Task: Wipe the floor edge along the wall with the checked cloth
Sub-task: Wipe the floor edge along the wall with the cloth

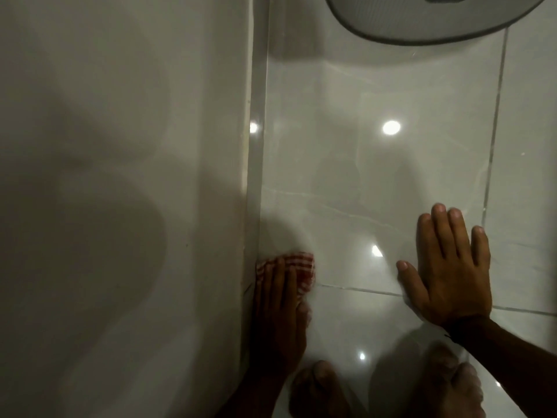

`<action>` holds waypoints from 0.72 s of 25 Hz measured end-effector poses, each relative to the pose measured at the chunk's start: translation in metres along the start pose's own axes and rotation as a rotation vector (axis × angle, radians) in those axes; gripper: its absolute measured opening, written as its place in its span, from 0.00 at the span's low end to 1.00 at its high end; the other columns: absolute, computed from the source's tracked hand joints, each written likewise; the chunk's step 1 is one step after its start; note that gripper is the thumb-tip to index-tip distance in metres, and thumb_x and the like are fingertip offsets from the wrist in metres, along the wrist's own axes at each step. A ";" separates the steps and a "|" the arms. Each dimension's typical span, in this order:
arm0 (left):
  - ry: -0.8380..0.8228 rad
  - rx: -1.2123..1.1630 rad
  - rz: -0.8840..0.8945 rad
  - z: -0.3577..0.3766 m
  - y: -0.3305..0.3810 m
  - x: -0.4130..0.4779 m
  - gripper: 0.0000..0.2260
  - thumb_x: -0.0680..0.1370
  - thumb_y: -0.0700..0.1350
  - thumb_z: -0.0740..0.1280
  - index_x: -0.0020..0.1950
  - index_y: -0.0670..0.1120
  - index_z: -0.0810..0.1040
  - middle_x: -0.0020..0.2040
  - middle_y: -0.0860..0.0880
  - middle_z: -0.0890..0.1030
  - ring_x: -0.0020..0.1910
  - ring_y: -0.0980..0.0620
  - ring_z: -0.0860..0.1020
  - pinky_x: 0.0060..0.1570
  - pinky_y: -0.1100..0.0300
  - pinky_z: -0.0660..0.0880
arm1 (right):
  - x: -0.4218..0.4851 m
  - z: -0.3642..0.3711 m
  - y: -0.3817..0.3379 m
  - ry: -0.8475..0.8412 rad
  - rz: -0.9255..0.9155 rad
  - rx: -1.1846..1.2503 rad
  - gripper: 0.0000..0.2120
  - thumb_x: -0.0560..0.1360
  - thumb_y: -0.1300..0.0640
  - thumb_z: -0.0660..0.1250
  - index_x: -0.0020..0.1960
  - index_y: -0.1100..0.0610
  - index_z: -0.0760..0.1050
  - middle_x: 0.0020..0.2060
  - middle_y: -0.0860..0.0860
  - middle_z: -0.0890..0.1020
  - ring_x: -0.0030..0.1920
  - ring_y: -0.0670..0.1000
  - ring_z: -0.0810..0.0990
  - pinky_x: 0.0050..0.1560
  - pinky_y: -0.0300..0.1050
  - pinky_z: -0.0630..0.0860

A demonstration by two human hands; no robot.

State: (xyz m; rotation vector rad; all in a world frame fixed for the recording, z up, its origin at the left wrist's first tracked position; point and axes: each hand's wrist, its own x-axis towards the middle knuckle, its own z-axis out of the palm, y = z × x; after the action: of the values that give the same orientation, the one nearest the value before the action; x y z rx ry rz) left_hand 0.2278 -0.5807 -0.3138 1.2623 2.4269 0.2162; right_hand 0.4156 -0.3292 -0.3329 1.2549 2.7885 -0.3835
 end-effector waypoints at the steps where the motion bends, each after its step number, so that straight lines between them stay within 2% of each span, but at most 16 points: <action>1: -0.005 -0.008 0.022 -0.004 0.000 0.010 0.29 0.84 0.50 0.57 0.84 0.43 0.58 0.85 0.41 0.57 0.85 0.41 0.54 0.79 0.36 0.59 | -0.001 0.000 0.000 0.000 -0.003 0.004 0.42 0.79 0.38 0.56 0.85 0.62 0.60 0.85 0.62 0.60 0.86 0.64 0.57 0.84 0.68 0.52; 4: 0.062 -0.036 0.097 -0.016 0.003 0.066 0.28 0.83 0.49 0.58 0.83 0.41 0.60 0.83 0.39 0.60 0.84 0.40 0.55 0.80 0.36 0.57 | 0.000 -0.001 -0.001 0.011 -0.009 -0.004 0.42 0.79 0.37 0.56 0.85 0.62 0.60 0.85 0.62 0.61 0.86 0.64 0.57 0.84 0.68 0.52; 8: 0.234 -0.046 0.080 -0.032 0.013 0.173 0.28 0.82 0.47 0.63 0.81 0.40 0.64 0.81 0.37 0.67 0.82 0.38 0.63 0.80 0.39 0.59 | -0.001 0.000 0.001 0.000 -0.001 -0.010 0.42 0.79 0.36 0.55 0.85 0.62 0.60 0.85 0.62 0.61 0.86 0.64 0.57 0.84 0.68 0.52; 10: 0.286 -0.061 0.109 -0.040 0.013 0.224 0.27 0.84 0.48 0.62 0.81 0.39 0.64 0.81 0.37 0.66 0.82 0.39 0.62 0.81 0.40 0.59 | -0.001 0.001 0.001 0.002 -0.005 -0.017 0.42 0.79 0.36 0.55 0.85 0.61 0.59 0.86 0.61 0.60 0.86 0.63 0.56 0.84 0.67 0.52; 12: 0.264 -0.059 0.086 -0.049 0.016 0.255 0.28 0.85 0.51 0.58 0.82 0.40 0.60 0.83 0.39 0.63 0.83 0.41 0.59 0.83 0.42 0.55 | -0.001 0.000 0.002 0.006 -0.007 -0.010 0.42 0.79 0.36 0.55 0.85 0.61 0.59 0.86 0.61 0.60 0.86 0.63 0.56 0.85 0.66 0.51; 15: 0.250 -0.073 0.060 -0.049 0.017 0.253 0.29 0.85 0.52 0.58 0.83 0.41 0.58 0.83 0.39 0.61 0.84 0.41 0.57 0.83 0.43 0.55 | 0.000 0.002 0.000 0.006 0.000 -0.008 0.42 0.79 0.36 0.55 0.85 0.61 0.59 0.86 0.61 0.59 0.86 0.63 0.56 0.85 0.66 0.49; 18: 0.288 -0.109 0.059 -0.035 0.013 0.204 0.29 0.84 0.51 0.62 0.82 0.39 0.62 0.82 0.37 0.64 0.83 0.39 0.60 0.82 0.42 0.58 | 0.003 0.003 0.001 -0.007 0.008 -0.007 0.43 0.79 0.36 0.54 0.85 0.61 0.58 0.86 0.61 0.58 0.87 0.63 0.55 0.85 0.66 0.50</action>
State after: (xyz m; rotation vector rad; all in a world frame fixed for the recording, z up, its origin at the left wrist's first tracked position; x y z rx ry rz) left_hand 0.1178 -0.4055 -0.3334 1.3326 2.5739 0.5753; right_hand 0.4144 -0.3273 -0.3362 1.2607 2.7750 -0.3766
